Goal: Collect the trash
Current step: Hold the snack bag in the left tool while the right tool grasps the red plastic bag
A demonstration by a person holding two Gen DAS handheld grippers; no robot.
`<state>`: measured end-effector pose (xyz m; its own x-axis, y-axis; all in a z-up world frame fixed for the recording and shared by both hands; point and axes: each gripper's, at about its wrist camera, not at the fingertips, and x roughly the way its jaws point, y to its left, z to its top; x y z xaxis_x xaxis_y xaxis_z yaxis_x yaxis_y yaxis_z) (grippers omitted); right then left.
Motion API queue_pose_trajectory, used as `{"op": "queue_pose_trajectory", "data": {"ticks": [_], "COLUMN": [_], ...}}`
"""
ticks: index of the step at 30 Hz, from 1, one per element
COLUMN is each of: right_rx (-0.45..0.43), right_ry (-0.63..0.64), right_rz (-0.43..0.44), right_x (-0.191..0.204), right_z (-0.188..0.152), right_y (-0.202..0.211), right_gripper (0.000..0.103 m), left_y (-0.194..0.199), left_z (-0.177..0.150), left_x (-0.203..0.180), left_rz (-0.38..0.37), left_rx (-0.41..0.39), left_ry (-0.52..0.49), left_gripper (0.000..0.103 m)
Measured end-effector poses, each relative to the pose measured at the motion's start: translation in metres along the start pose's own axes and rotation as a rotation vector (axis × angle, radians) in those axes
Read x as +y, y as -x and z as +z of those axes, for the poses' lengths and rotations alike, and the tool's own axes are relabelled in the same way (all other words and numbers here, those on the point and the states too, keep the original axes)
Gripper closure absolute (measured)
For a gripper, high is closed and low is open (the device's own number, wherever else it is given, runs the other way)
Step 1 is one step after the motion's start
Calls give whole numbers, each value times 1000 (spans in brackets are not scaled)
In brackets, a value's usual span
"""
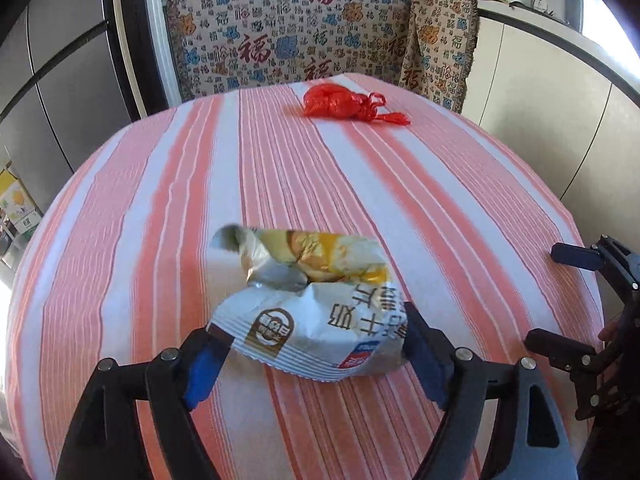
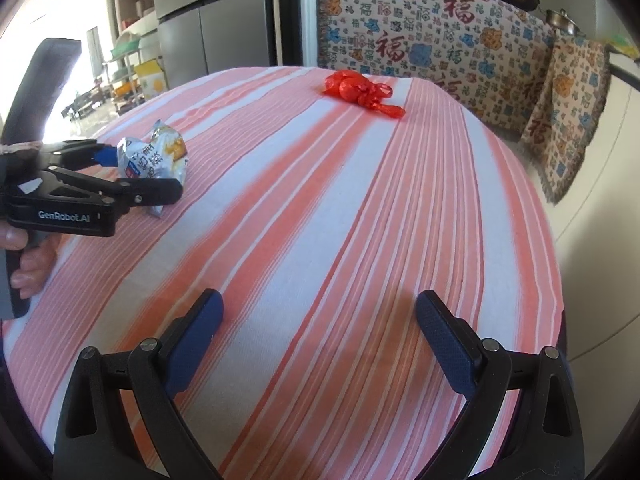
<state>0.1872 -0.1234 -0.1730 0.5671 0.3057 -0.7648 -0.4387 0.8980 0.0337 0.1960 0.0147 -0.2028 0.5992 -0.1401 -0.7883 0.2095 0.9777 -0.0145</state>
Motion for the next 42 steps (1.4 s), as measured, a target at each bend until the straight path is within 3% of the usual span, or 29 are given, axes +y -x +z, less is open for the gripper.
{"op": "queue_pose_trajectory", "data": {"ticks": [6, 10, 13, 18, 23, 24, 27, 31, 37, 42], "right_rx": [8, -14, -5, 57, 105, 116, 148, 139, 187, 193], "right_ry": [10, -8, -1, 103, 150, 139, 93, -2, -90, -111], "right_rz": [-22, -42, -10, 86, 45, 49, 50, 45, 35, 75], "right_x": [-34, -74, -91, -72, -48, -47, -48, -56, -52, -33], "right_z": [32, 83, 132, 198, 227, 229, 224, 198, 121, 62], "right_y": [0, -19, -50, -110, -160, -166, -171, -138, -65, -14], "right_gripper": [6, 6, 6, 6, 7, 11, 53, 54, 54, 52], "left_y": [-2, -1, -1, 0, 0, 0, 0, 0, 1, 16], "left_z": [-1, -2, -2, -3, -3, -3, -3, -3, -3, -11], "left_x": [-2, -1, 0, 0, 1, 1, 1, 1, 2, 32], "left_rz": [20, 17, 15, 15, 13, 12, 12, 11, 5, -158], "left_rx": [5, 3, 2, 2, 1, 1, 1, 1, -1, -54], "left_ry": [-7, 0, 4, 6, 7, 8, 8, 9, 15, 152], "left_gripper": [18, 17, 17, 17, 17, 17, 17, 17, 17, 17]}}
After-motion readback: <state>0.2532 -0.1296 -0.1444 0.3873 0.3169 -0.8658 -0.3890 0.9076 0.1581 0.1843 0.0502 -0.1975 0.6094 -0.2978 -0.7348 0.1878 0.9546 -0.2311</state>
